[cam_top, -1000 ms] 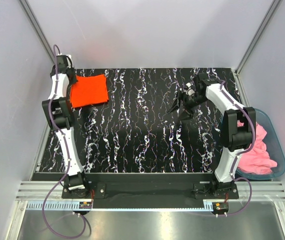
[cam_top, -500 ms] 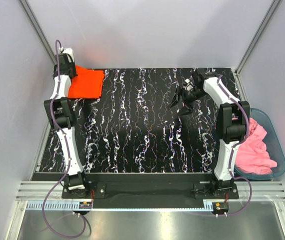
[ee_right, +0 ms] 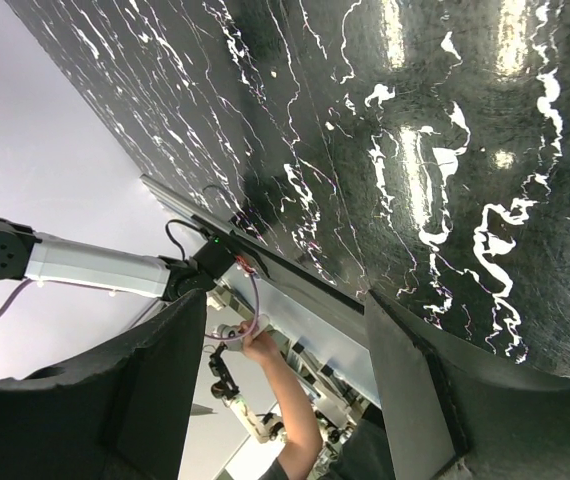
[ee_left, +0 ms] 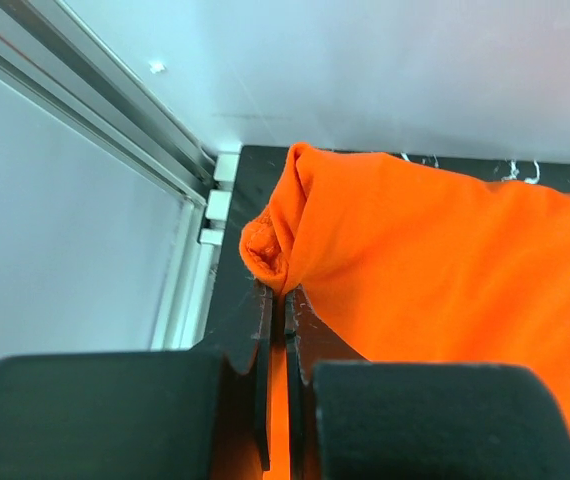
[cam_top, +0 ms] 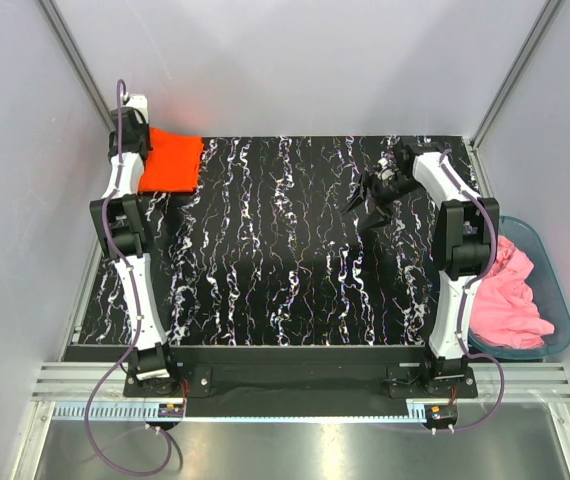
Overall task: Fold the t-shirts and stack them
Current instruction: Neatly place the folded tshirt to the corner, then reset both grippers
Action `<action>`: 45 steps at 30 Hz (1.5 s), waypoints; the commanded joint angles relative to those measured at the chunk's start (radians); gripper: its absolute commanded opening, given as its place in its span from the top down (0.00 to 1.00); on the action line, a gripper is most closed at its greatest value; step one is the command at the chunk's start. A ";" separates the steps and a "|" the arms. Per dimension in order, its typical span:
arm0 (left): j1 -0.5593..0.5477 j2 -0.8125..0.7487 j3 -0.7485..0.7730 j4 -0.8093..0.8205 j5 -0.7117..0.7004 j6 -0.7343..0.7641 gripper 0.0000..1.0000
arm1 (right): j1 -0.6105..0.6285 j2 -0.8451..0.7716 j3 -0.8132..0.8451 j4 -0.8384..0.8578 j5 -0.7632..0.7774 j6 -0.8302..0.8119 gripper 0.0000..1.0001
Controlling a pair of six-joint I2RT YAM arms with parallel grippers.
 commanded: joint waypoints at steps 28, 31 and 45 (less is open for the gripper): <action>-0.174 -0.449 -0.361 0.142 -0.169 -0.192 0.01 | -0.025 -0.450 -0.372 0.121 0.032 -0.006 0.27; -0.315 -0.641 -0.580 0.128 -0.128 -0.327 0.01 | -0.025 -0.628 -0.489 0.111 0.065 -0.012 0.24; -0.912 -1.533 -1.680 0.342 0.006 -1.051 0.01 | -0.023 -1.256 -0.955 0.218 0.149 0.099 0.00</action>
